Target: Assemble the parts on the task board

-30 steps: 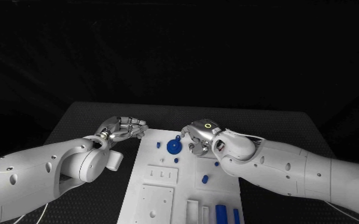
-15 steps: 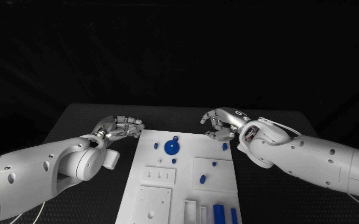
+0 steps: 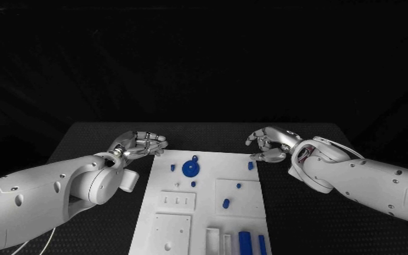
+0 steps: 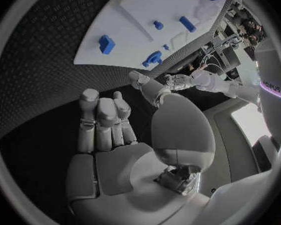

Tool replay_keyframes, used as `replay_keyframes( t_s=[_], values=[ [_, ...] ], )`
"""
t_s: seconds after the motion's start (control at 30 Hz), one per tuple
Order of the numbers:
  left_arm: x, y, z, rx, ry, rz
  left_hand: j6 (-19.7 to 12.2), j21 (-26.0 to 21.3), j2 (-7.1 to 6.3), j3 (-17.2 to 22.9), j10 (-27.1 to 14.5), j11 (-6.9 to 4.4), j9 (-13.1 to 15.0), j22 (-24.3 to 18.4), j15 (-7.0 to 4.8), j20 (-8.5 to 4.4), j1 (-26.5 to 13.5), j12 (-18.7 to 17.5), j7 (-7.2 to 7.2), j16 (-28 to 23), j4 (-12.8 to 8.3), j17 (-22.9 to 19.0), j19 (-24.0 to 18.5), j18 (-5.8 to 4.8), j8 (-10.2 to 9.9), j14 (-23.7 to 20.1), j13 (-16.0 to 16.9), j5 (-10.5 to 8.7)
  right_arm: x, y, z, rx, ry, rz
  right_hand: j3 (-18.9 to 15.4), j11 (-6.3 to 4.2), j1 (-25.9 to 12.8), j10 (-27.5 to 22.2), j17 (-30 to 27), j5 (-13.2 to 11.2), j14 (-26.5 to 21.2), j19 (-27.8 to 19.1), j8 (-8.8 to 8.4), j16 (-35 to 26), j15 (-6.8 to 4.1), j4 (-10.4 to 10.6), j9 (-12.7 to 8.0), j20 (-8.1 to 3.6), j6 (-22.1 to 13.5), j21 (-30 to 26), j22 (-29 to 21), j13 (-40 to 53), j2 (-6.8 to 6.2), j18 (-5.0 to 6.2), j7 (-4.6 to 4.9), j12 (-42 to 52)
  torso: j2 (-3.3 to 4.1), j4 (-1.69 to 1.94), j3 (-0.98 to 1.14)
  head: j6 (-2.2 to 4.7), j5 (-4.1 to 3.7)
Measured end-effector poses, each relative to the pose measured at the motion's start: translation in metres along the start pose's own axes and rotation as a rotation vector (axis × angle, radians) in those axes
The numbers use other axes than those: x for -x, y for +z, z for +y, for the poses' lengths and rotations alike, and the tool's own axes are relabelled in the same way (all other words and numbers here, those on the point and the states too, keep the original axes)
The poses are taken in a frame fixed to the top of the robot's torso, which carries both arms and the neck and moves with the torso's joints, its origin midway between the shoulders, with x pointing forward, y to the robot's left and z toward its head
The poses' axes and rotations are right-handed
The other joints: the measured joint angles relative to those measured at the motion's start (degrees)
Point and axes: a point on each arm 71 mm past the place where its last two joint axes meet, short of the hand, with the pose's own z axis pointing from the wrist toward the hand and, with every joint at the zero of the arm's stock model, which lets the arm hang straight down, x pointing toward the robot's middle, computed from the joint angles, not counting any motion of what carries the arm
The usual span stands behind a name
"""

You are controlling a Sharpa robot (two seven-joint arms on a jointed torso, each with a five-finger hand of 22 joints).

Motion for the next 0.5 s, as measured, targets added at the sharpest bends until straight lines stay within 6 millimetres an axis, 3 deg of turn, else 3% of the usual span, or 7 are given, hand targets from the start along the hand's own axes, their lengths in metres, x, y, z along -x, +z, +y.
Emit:
replay_keyframes(
  t_s=[0.07,0.27,0.5],
  values=[
    [-0.001,0.000,0.000,-0.002,-0.003,0.009,0.00,0.00,0.00,0.00,0.00,0.00,0.00,0.03,0.00,0.00,0.00,0.00,0.00,0.00,0.00,0.00,0.00,0.00,0.00,0.00,0.00,0.00,-0.002,-0.004,-0.007,-0.012,0.012,0.010,-1.75,0.62,-0.47,-0.63,0.08,0.00,0.00,-0.24,0.00,-0.23,0.00,-0.33,0.00,-0.14,-0.20,0.00,0.00,0.08,0.34,-0.01,0.20,0.00,0.00,-0.15,0.08,-0.10,-0.16],
    [-0.003,0.000,0.000,-0.005,-0.008,0.027,0.00,0.00,0.22,-0.16,0.00,0.00,0.02,0.04,0.00,0.00,-0.23,0.00,0.00,0.00,0.16,0.06,0.00,0.00,0.00,0.00,0.00,-0.41,-0.010,-0.010,-0.017,-0.026,0.041,0.030,-5.59,0.76,-1.84,-0.88,0.25,0.34,-0.48,-0.71,0.00,-0.23,0.08,-0.84,0.00,0.16,-0.48,-0.29,0.00,0.14,0.35,0.00,0.47,0.00,0.07,-0.42,0.27,-0.39,-1.04],
    [-0.006,0.001,-0.001,-0.007,-0.011,0.041,0.00,0.00,0.22,-0.32,0.00,0.00,0.05,0.03,0.00,0.00,-0.23,0.00,0.00,0.00,0.00,0.06,0.00,0.00,0.00,0.00,-0.01,-0.41,-0.033,-0.017,-0.024,-0.042,0.073,0.065,-7.80,0.75,-2.59,-0.91,0.40,0.43,-0.68,-1.02,-0.42,-0.44,0.28,-1.20,-0.04,0.24,-1.04,-0.52,0.00,0.14,0.35,0.00,1.02,0.00,0.03,-0.31,0.28,-0.82,-1.51]
  ],
)
